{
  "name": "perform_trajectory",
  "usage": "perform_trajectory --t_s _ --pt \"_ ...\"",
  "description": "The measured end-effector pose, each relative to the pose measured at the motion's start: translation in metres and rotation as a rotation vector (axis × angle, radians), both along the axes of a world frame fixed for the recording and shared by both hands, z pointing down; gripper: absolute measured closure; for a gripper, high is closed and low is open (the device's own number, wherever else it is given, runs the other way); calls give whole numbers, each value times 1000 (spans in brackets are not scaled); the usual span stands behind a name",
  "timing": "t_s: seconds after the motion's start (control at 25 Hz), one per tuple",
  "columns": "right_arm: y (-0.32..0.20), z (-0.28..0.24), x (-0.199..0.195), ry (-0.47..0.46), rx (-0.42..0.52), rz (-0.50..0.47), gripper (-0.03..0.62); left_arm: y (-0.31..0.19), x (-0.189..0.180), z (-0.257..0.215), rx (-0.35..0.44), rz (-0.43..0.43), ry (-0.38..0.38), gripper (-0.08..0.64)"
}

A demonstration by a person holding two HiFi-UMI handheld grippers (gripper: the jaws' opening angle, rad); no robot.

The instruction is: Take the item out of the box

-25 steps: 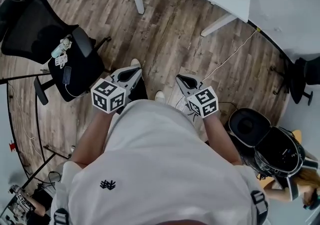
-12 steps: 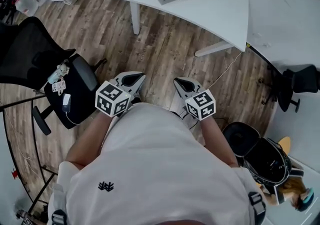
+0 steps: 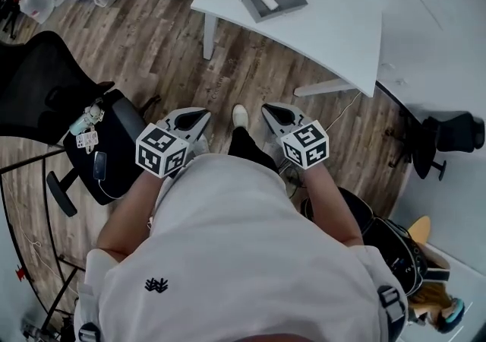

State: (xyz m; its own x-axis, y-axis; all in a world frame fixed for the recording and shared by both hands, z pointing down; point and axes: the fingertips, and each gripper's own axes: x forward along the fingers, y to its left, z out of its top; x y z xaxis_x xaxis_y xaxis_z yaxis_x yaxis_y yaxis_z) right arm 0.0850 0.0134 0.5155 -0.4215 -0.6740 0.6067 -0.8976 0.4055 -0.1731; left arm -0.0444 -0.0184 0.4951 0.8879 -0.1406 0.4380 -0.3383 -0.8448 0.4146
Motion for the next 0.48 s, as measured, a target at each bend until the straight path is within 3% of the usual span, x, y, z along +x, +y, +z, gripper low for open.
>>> perform_trajectory --t_s 0.48 --pt "-143 -8 81 41 61 -70 581 -82 14 -8 19 -172 -36 554"
